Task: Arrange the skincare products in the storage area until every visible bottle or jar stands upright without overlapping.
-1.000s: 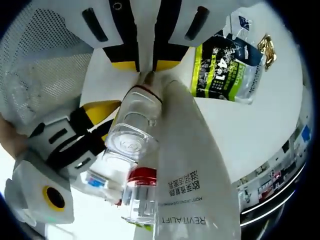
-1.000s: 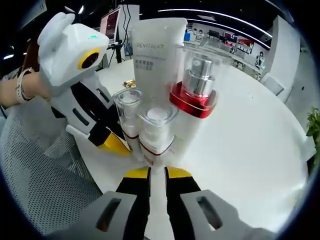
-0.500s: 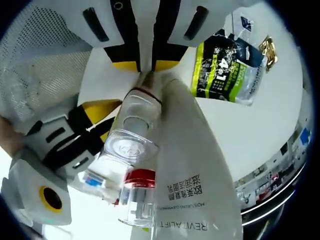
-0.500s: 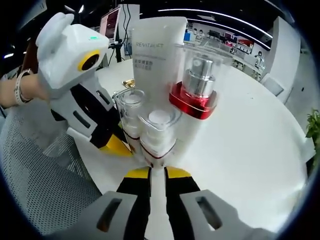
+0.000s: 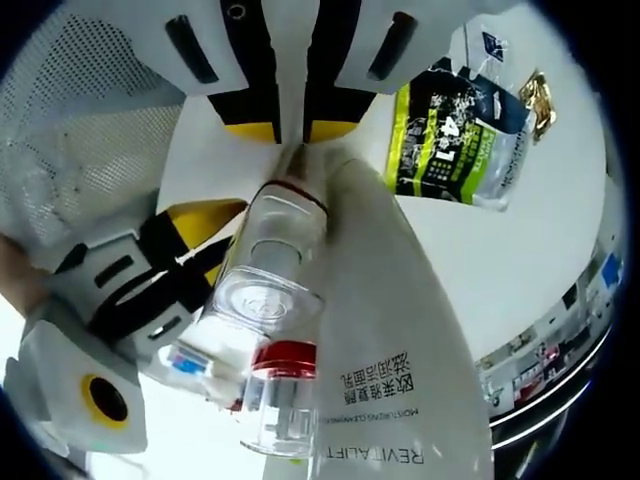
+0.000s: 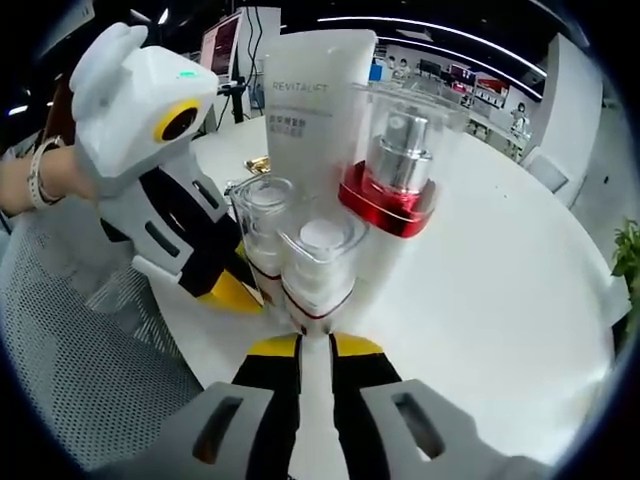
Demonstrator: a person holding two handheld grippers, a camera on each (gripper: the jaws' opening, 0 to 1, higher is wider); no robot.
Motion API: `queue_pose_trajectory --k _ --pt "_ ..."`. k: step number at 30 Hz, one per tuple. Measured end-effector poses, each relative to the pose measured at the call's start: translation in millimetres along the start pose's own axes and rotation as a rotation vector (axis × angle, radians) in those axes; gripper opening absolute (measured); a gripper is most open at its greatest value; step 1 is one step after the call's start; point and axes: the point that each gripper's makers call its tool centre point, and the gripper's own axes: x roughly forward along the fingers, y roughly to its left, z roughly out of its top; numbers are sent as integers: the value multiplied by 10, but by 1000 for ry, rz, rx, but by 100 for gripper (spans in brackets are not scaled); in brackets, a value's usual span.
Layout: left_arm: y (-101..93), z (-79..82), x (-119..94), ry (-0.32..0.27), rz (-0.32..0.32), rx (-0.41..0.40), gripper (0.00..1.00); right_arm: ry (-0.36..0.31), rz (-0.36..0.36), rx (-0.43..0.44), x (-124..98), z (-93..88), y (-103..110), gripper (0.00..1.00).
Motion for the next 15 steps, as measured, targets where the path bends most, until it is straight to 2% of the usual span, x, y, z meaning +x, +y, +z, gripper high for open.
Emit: queue_pose_trajectory --k 6,15 --pt "3 26 -83 -11 -7 17 6 5 4 -8 -15 -5 52 14" --pt "46 131 -389 -97 7 29 11 -23 -27 -7 -155 77 19 19"
